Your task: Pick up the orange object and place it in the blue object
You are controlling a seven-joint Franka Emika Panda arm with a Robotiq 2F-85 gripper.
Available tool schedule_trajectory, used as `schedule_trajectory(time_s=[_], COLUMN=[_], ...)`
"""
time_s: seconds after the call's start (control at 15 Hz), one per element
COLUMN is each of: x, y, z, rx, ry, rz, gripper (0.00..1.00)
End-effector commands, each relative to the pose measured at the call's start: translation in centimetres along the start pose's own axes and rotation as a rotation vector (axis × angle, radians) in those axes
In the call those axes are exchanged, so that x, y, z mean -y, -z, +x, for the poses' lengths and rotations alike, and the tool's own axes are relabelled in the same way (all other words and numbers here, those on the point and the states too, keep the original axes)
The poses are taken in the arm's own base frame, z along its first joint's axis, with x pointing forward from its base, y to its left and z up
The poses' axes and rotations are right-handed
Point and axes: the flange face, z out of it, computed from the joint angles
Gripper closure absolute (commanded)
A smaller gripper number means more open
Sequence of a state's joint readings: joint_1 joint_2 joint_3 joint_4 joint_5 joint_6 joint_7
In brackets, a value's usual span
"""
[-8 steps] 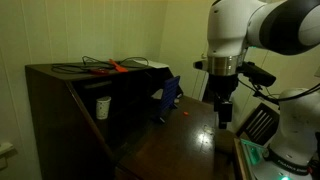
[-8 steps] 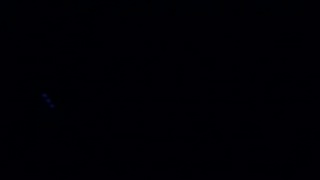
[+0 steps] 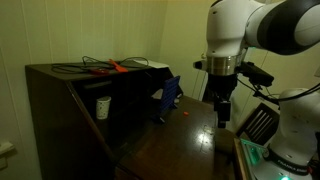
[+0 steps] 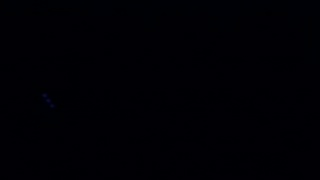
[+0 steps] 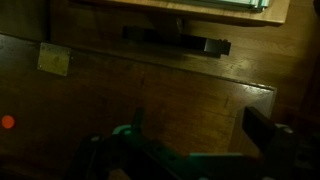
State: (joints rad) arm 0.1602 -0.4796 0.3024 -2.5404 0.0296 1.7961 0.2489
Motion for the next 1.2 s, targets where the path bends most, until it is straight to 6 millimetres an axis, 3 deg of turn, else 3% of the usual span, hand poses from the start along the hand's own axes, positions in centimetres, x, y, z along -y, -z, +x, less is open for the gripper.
schedule_trajectory(time_s=[0.0,0.47,0.53,0.93,1.13], x=[-4.8,-16.8,-18.9,-26.7,-30.1], y=[-2.4,-8.8,-7.9,-9.1,-10.8], z=[-0.1,-1.7,-0.2,0.5,0.2], rx=[0.02,-0.052,-0.071,-0.269,-0.316], ry=[-0.166,-0.483,-0.517,-0.681,-0.791], rz=[0.033,0.084,0.066,0.001,-0.019], gripper=[0.0,0.0,0.0,0.0,0.0])
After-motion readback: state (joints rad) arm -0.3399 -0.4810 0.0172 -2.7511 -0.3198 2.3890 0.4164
